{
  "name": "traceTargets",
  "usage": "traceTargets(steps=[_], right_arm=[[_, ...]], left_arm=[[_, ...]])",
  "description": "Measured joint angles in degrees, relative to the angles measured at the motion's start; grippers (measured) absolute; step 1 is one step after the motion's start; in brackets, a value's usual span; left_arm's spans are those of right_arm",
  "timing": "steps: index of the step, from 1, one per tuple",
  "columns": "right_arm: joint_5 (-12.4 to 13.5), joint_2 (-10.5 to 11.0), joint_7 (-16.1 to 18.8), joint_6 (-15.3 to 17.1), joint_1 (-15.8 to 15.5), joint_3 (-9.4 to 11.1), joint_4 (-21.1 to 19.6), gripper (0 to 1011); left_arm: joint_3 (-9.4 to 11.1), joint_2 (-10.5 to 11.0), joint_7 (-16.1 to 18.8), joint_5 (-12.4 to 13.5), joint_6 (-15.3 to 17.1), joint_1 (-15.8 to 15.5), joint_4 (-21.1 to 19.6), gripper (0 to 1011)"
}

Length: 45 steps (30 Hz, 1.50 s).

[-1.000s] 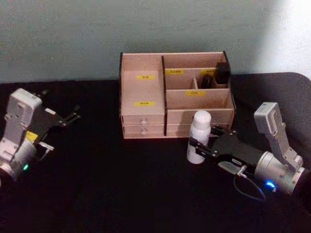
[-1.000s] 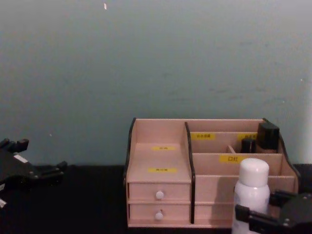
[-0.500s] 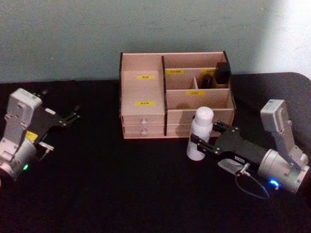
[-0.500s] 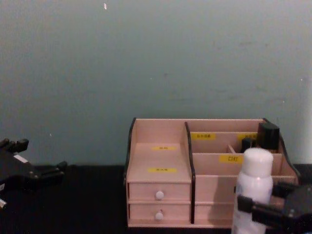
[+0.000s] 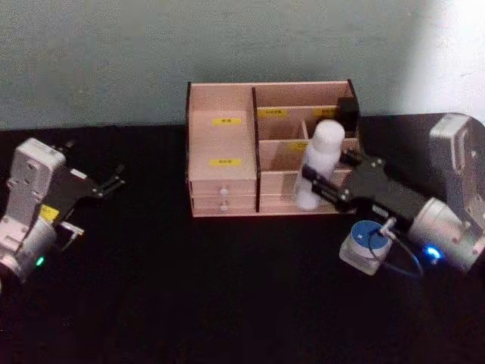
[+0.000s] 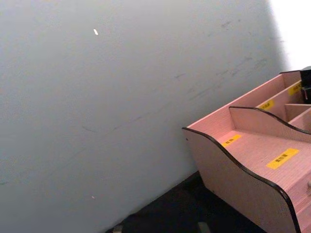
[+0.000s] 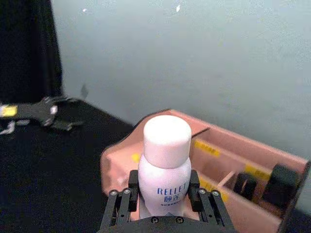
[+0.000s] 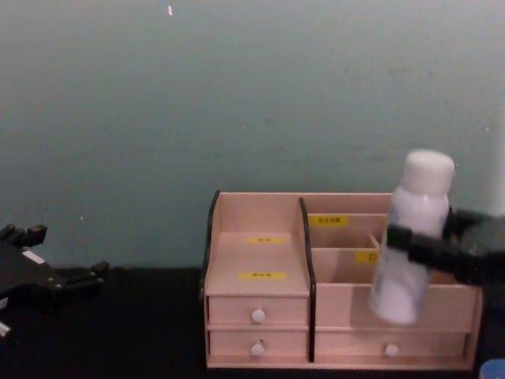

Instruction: Pick up the facial cleanser and watermelon frost from the table and place them into the tiered storage box.

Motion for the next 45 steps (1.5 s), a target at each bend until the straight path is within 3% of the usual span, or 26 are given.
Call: traceTargets(steps=[7, 18, 35, 45], right_arm=[[-2.9, -2.9, -4.0, 1.1, 4.0, -0.1, 1.7, 592], [-6.8, -7.0, -5.7, 1.1, 10.3, -1.0, 8.1, 593], [-7.8, -12.2, -4.8, -0.8, 18.3, -0.7, 19.4, 592], [-8.6, -14.0, -4.4, -1.2, 21.2, -1.0, 24.2, 592]], left_arm=[[0.0, 0.0, 0.0, 0.0, 0.0, 0.0, 0.0, 1001], [0.0, 0.0, 0.0, 0.0, 0.0, 0.0, 0.0, 1001], [0.0, 0.0, 0.0, 0.0, 0.0, 0.0, 0.0, 1001], [0.0, 0.0, 0.0, 0.0, 0.0, 0.0, 0.0, 1001]])
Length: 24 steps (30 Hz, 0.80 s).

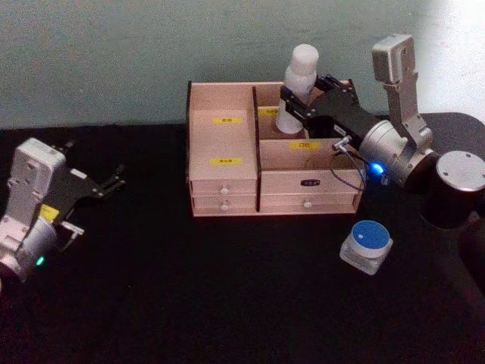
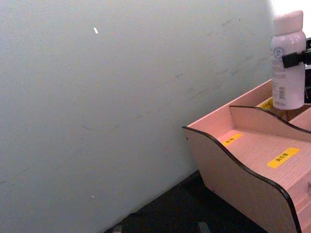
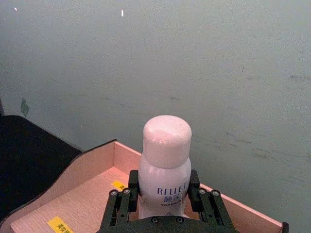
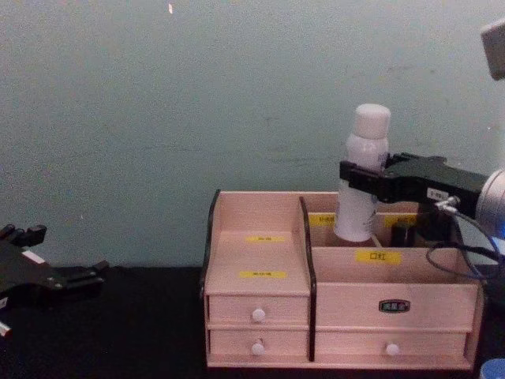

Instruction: Pick up the facial cleanser and watermelon frost from the table and place them into the tiered storage box.

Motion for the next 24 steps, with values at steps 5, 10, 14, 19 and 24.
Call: traceTargets(steps=[5, 10, 14, 19, 24], right_arm=[[-0.5, -0.5, 0.2, -0.2, 0.8, -0.2, 1.7, 592], [-1.1, -0.9, 0.2, -0.5, 1.3, -0.3, 3.0, 592], [-1.5, -1.2, 0.2, -0.6, 1.7, -0.4, 3.9, 592], [-2.2, -1.4, 0.2, 0.0, 2.3, -0.7, 5.2, 592], [-3.0, -1.7, 0.2, 0.6, 2.8, -1.1, 6.5, 592]], left_arm=[[0.0, 0.0, 0.0, 0.0, 0.0, 0.0, 0.0, 1001], [0.0, 0.0, 0.0, 0.0, 0.0, 0.0, 0.0, 1002], [0.0, 0.0, 0.0, 0.0, 0.0, 0.0, 0.0, 1001], [0.0, 0.0, 0.0, 0.0, 0.0, 0.0, 0.0, 1001], [0.0, 0.0, 0.0, 0.0, 0.0, 0.0, 0.0, 1001]])
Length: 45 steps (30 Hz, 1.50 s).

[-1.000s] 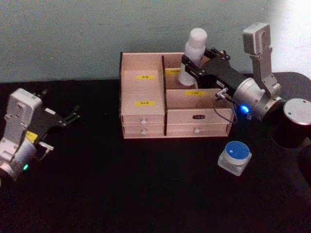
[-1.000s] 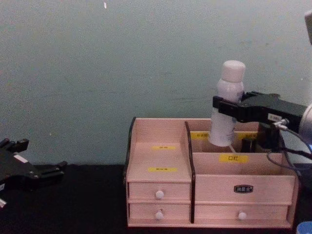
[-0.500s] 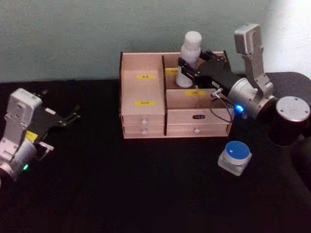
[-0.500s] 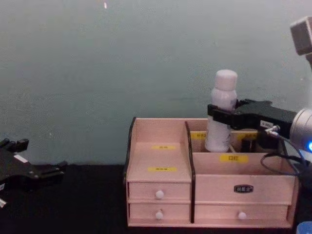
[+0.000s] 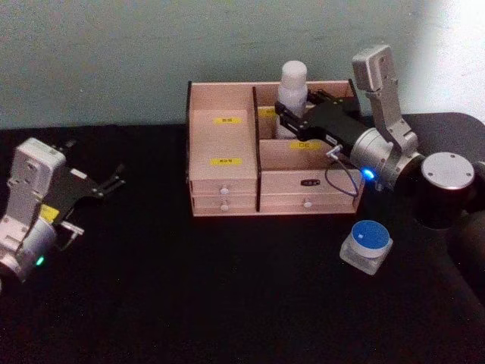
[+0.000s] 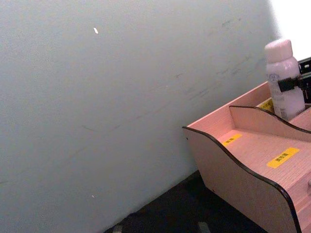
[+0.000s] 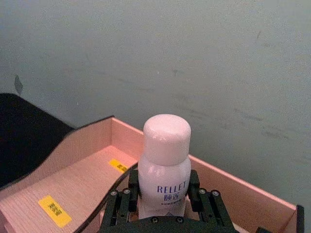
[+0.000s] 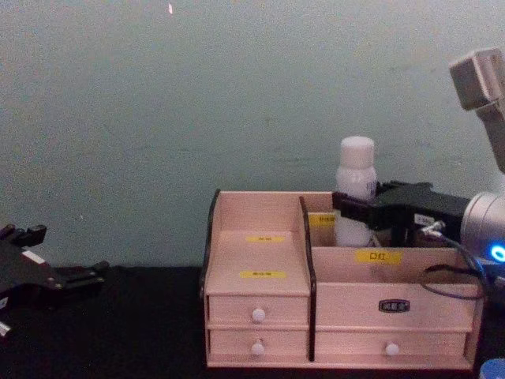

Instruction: Pick up the facial cleanser and watermelon frost from the table and place them into the tiered storage box.

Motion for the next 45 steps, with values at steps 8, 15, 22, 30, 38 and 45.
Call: traceTargets(steps=[8, 15, 22, 30, 38, 45], right_arm=[[-0.8, -0.6, 0.0, 0.5, 0.9, -0.3, 2.5, 592], [-1.2, -1.0, 0.2, 0.5, 1.2, -0.2, 3.7, 593], [-1.2, -1.0, 0.2, 0.4, 1.3, -0.1, 3.8, 592], [-1.2, -0.9, 0.1, 0.4, 1.3, -0.1, 3.6, 605], [-1.2, -0.9, 0.1, 0.4, 1.2, -0.1, 3.6, 837], [-1.2, -0.9, 0.1, 0.4, 1.2, -0.1, 3.6, 1002]], left_arm=[[0.0, 0.0, 0.0, 0.0, 0.0, 0.0, 0.0, 1001], [0.0, 0.0, 0.0, 0.0, 0.0, 0.0, 0.0, 1001], [0.0, 0.0, 0.0, 0.0, 0.0, 0.0, 0.0, 1001], [0.0, 0.0, 0.0, 0.0, 0.0, 0.0, 0.0, 1001], [0.0, 0.0, 0.0, 0.0, 0.0, 0.0, 0.0, 1001], [0.0, 0.0, 0.0, 0.0, 0.0, 0.0, 0.0, 1001]])
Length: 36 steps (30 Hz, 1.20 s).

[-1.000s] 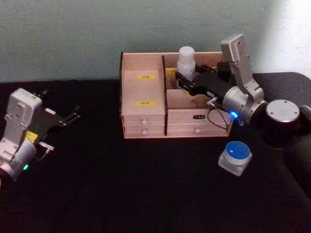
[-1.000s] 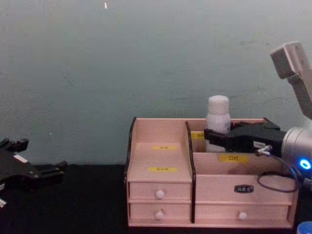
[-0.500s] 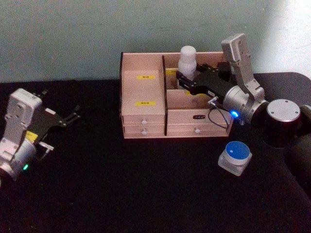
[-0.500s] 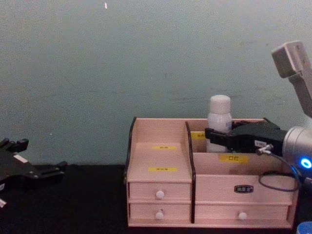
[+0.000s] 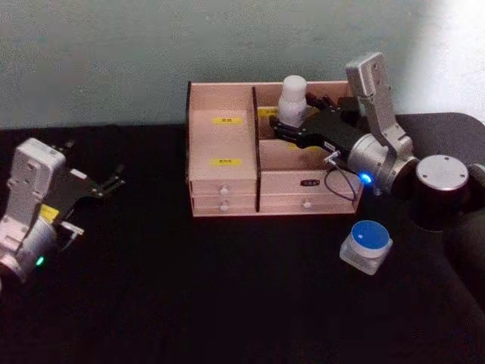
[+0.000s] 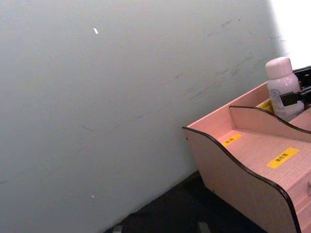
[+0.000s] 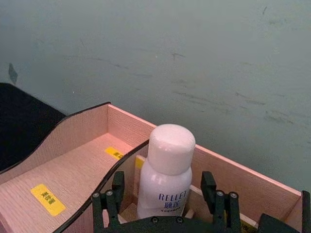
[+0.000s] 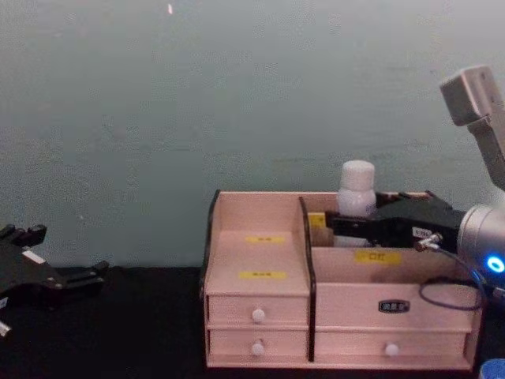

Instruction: Pick up the facial cleanser and watermelon frost from the table and place them into the tiered storage box.

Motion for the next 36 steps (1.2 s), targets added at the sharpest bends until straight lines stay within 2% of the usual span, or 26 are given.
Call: traceTargets(steps=[4, 9, 10, 11, 14, 19, 22, 26, 36], right_arm=[[0.0, 0.2, -0.1, 0.0, -0.5, 0.1, -1.1, 1002], [0.3, 2.1, -0.4, 0.3, -3.7, 1.2, -8.3, 1000], [0.3, 2.1, -0.4, 0.3, -3.7, 1.2, -8.3, 1000], [0.6, 2.8, -0.5, 0.7, -4.8, 1.5, -10.7, 1000], [1.1, 3.8, -0.4, 1.3, -6.4, 2.0, -13.9, 1000], [3.6, 8.5, 1.1, 3.8, -12.3, 3.9, -23.4, 1002], [4.8, 10.5, 1.7, 5.2, -14.4, 4.8, -26.4, 1002], [6.9, 14.5, 2.2, 8.3, -18.4, 6.5, -31.5, 1000], [11.5, 19.9, 1.7, 13.6, -24.8, 9.5, -40.3, 1002]], left_arm=[[0.0, 0.0, 0.0, 0.0, 0.0, 0.0, 0.0, 1001], [0.0, 0.0, 0.0, 0.0, 0.0, 0.0, 0.0, 1001], [0.0, 0.0, 0.0, 0.0, 0.0, 0.0, 0.0, 1001], [0.0, 0.0, 0.0, 0.0, 0.0, 0.0, 0.0, 1001], [0.0, 0.0, 0.0, 0.0, 0.0, 0.0, 0.0, 1001], [0.0, 0.0, 0.0, 0.0, 0.0, 0.0, 0.0, 1001], [0.0, 0.0, 0.0, 0.0, 0.0, 0.0, 0.0, 1001], [0.0, 0.0, 0.0, 0.0, 0.0, 0.0, 0.0, 1001], [0.0, 0.0, 0.0, 0.0, 0.0, 0.0, 0.0, 1001]])
